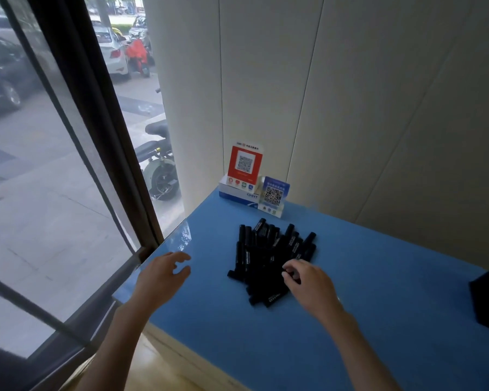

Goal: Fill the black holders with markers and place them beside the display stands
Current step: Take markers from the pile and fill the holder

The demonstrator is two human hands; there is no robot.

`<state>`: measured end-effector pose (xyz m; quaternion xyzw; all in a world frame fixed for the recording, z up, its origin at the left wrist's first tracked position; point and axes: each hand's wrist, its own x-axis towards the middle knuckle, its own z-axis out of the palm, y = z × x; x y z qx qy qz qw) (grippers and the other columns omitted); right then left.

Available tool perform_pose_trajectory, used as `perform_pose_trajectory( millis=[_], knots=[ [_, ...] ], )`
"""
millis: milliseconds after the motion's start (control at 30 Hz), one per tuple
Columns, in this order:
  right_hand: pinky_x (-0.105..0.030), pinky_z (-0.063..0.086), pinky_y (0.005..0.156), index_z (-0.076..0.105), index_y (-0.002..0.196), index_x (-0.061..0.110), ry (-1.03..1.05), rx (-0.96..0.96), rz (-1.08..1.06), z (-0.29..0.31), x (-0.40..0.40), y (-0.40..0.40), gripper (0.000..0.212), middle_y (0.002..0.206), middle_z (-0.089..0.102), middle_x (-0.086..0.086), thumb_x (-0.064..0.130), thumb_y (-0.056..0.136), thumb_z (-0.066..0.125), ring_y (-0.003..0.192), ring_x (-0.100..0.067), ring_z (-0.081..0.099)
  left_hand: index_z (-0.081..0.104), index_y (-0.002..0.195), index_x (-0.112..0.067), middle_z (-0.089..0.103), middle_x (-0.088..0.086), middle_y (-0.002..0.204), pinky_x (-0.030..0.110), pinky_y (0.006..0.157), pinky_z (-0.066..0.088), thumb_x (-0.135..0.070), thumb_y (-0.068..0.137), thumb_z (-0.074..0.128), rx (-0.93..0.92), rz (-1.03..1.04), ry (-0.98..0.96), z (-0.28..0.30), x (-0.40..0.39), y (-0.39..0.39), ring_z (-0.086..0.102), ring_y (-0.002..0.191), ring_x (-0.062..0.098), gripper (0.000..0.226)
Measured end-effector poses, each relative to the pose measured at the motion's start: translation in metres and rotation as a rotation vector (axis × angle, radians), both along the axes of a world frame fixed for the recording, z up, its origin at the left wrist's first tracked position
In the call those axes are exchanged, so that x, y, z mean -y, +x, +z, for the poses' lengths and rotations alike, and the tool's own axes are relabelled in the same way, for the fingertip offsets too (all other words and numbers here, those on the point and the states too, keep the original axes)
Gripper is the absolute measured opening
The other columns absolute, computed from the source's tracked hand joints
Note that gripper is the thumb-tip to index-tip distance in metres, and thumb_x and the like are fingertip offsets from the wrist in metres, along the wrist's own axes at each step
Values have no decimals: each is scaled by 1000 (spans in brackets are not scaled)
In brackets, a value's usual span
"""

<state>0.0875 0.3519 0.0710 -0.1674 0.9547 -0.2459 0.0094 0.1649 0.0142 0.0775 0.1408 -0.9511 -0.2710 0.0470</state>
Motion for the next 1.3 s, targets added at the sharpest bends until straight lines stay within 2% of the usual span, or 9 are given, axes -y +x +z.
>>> perform_pose_trajectory(
  millis=[300, 467, 733, 900, 1033, 1100, 1233, 1300],
  knots=[
    [-22, 51, 72, 63, 106, 31, 24, 16, -79, -9, 12, -56, 12, 94, 62, 19, 36, 95, 59, 82, 1, 58, 67, 117, -34, 67, -12, 109, 33, 83, 53, -34, 92, 65, 32, 0, 31, -2, 34, -78, 63, 94, 9, 24],
    [-28, 54, 74, 63, 107, 31, 29, 50, -149, -16, 29, -71, 14, 99, 64, 16, 36, 95, 58, 85, -4, 60, 65, 116, -33, 65, -12, 109, 32, 85, 53, -35, 94, 62, 111, -127, 41, -23, 27, -115, 63, 97, 10, 23],
    [-26, 55, 72, 63, 109, 31, 49, 112, -264, -32, 48, -76, 16, 98, 63, 17, 38, 96, 56, 85, -2, 60, 62, 121, -34, 64, -14, 116, 30, 84, 51, -45, 93, 56, 277, -335, -15, -57, 7, -160, 62, 103, 10, 30],
    [-25, 53, 71, 63, 107, 32, 64, 109, -327, -35, 46, -76, 14, 96, 63, 18, 38, 95, 57, 84, -2, 59, 63, 116, -28, 66, -6, 112, 33, 78, 51, -61, 90, 52, 381, -358, -58, -70, -17, -180, 63, 100, 19, 43],
    [-25, 54, 69, 63, 106, 32, 75, 129, -357, -40, 40, -73, 14, 94, 63, 19, 39, 95, 57, 80, -1, 59, 58, 94, -15, 62, 1, 89, 33, 67, 48, -67, 90, 50, 449, -349, -124, -75, -38, -186, 61, 80, 24, 53],
    [-23, 53, 69, 63, 105, 32, 61, 137, -369, -42, 38, -70, 12, 93, 64, 20, 37, 95, 58, 79, 0, 60, 52, 90, -15, 57, 1, 83, 33, 62, 45, -68, 90, 50, 449, -335, -150, -77, -46, -189, 57, 75, 22, 53],
    [-18, 49, 67, 63, 102, 31, 59, 158, -364, -44, 35, -68, 10, 90, 64, 18, 36, 95, 58, 78, 0, 60, 46, 95, -16, 53, -1, 91, 33, 68, 42, -66, 90, 48, 426, -314, -203, -77, -55, -193, 51, 83, 20, 50],
    [-18, 49, 66, 64, 102, 29, 47, 162, -366, -44, 34, -67, 11, 88, 64, 18, 35, 95, 58, 77, -1, 61, 48, 99, -15, 55, 0, 96, 33, 70, 42, -62, 90, 50, 424, -313, -226, -78, -56, -192, 54, 88, 21, 48]
  ],
)
